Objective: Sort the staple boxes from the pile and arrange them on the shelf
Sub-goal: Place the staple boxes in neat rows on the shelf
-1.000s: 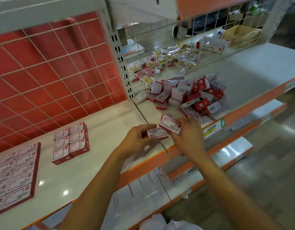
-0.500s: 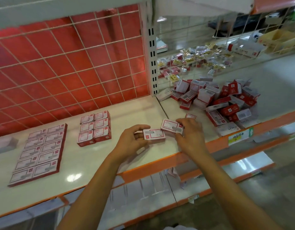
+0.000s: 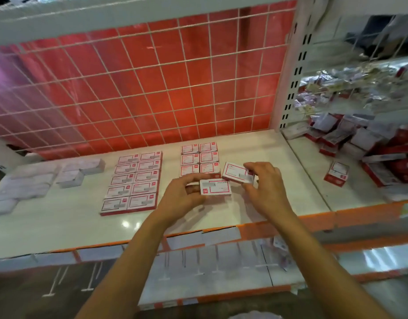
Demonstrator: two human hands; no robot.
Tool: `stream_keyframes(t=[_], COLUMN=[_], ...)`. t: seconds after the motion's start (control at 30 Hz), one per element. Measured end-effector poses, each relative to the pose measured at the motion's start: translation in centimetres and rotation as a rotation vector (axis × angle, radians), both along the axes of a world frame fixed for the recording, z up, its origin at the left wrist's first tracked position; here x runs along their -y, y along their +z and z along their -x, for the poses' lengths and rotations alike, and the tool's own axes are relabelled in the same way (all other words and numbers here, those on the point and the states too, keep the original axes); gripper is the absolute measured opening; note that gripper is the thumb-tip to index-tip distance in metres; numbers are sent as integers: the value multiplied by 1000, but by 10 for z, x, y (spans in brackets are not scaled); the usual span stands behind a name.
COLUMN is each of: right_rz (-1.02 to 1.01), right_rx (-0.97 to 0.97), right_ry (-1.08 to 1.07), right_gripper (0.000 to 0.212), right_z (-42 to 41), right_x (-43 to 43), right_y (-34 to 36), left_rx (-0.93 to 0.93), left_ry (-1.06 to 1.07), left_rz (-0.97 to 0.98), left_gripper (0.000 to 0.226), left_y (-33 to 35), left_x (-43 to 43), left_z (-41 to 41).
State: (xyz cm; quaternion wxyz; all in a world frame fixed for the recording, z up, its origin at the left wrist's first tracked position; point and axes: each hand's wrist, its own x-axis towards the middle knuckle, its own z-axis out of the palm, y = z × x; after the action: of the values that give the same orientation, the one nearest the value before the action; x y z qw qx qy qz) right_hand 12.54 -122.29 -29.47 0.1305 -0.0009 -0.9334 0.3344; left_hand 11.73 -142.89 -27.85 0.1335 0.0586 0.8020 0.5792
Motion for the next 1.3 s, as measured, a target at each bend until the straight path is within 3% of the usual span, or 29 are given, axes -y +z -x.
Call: stream_keyframes(t=[0.67, 0.83, 1.3], right_rz=[-34, -75, -128], right_rx=[145, 146, 223], right_ry=[19, 21, 76], right_gripper=[47, 44, 41], right_z=[-16, -7, 88], right_x=[179, 197, 212], right_y=[-14, -6, 21], left_rx=[23, 40, 87], left_ry=[110, 122, 209], left_rz=[38, -78, -91], left_gripper=[45, 48, 48], left_y=[-13, -16, -16], left_x=[200, 218, 221], left_z=[-20, -12, 38])
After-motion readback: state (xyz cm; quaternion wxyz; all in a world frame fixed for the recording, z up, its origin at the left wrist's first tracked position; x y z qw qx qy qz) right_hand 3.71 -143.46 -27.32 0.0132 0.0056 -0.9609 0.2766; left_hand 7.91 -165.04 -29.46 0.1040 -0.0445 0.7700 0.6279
